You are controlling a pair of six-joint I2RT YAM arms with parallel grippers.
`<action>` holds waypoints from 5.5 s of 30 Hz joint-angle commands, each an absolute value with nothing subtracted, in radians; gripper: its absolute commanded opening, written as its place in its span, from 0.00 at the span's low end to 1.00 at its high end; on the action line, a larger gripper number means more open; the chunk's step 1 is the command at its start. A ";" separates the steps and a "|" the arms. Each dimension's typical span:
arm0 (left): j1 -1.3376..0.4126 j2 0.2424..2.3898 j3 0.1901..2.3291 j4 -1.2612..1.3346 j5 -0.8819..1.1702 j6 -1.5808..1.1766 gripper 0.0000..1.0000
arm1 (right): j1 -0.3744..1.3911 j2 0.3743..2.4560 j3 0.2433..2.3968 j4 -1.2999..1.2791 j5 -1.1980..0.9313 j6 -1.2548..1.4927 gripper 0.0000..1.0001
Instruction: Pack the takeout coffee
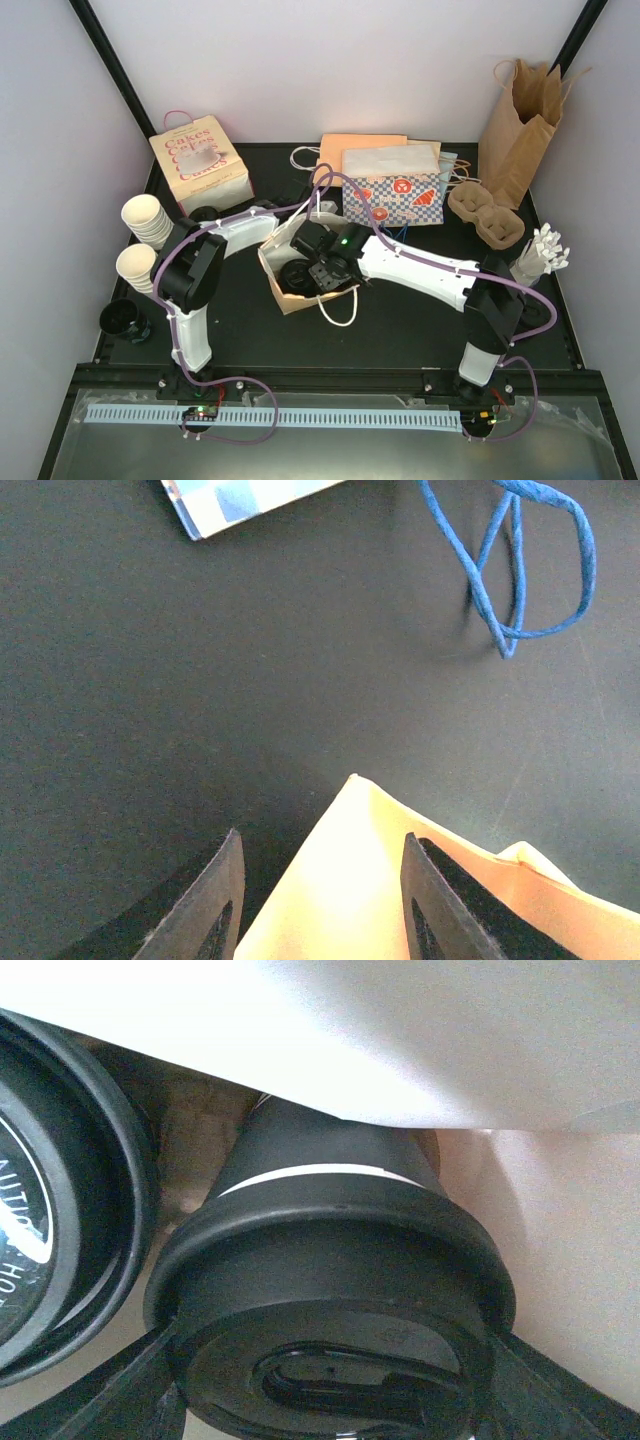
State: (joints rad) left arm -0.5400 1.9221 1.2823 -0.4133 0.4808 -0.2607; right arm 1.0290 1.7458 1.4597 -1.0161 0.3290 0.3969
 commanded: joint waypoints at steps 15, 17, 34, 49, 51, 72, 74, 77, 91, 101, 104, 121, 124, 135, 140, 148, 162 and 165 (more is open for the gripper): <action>-0.580 1.902 1.186 -0.339 0.642 -0.320 0.48 | 0.938 1.834 1.545 -1.095 0.314 0.342 0.66; -0.550 1.911 1.200 -0.336 0.646 -0.320 0.48 | 0.929 1.857 1.559 -1.089 0.314 0.335 0.66; -0.520 1.934 1.226 -0.342 0.658 -0.298 0.48 | 0.877 2.027 1.654 -1.109 0.293 0.305 0.66; -0.544 1.904 1.222 -0.346 0.635 -0.301 0.48 | 0.897 1.940 1.510 -1.149 0.337 0.349 0.66; -0.551 1.904 1.224 -0.347 0.634 -0.303 0.48 | 0.897 1.940 1.506 -1.149 0.340 0.350 0.67; -0.563 1.880 1.198 -0.339 0.626 -0.309 0.48 | 0.920 1.884 1.419 -1.062 0.384 0.408 0.66; -0.562 1.879 1.198 -0.339 0.627 -0.308 0.48 | 0.920 1.887 1.422 -1.069 0.396 0.407 0.66; -0.562 1.876 1.198 -0.342 0.625 -0.309 0.48 | 0.920 1.900 1.449 -1.096 0.431 0.406 0.66; -0.562 1.862 1.181 -0.341 0.614 -0.308 0.48 | 0.908 1.960 1.540 -1.136 0.378 0.365 0.67; -0.562 1.860 1.184 -0.339 0.612 -0.312 0.48 | 0.909 1.987 1.580 -1.178 0.368 0.373 0.68; -0.563 1.856 1.178 -0.339 0.610 -0.312 0.48 | 0.911 1.954 1.544 -1.161 0.367 0.378 0.68; -0.557 1.843 1.224 -0.389 0.583 -0.300 0.48 | 0.911 1.909 1.629 -1.208 0.414 0.380 0.72; -0.553 1.841 1.224 -0.395 0.580 -0.299 0.48 | 0.911 1.912 1.677 -1.256 0.475 0.405 1.00; -0.529 1.799 1.223 -0.429 0.556 -0.290 0.48 | 0.914 1.822 1.813 -1.351 0.467 0.382 1.00; -0.522 1.776 1.224 -0.438 0.552 -0.289 0.52 | 0.914 1.793 1.803 -1.350 0.409 0.353 1.00; -0.497 1.701 1.217 -0.482 0.497 -0.288 0.62 | 0.914 1.746 1.820 -1.352 0.365 0.337 1.00; -0.428 1.339 1.178 -0.704 0.248 -0.260 0.87 | 0.916 1.691 1.842 -1.332 0.315 0.316 1.00; -0.420 1.242 1.184 -0.748 0.213 -0.250 0.91 | 0.916 1.682 1.860 -1.331 0.300 0.310 1.00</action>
State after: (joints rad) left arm -0.4320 1.3540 1.1744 -0.6518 0.3012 -0.2783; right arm 0.9184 1.7264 1.8141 -1.3468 0.3275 0.3290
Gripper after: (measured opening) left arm 0.883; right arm 0.999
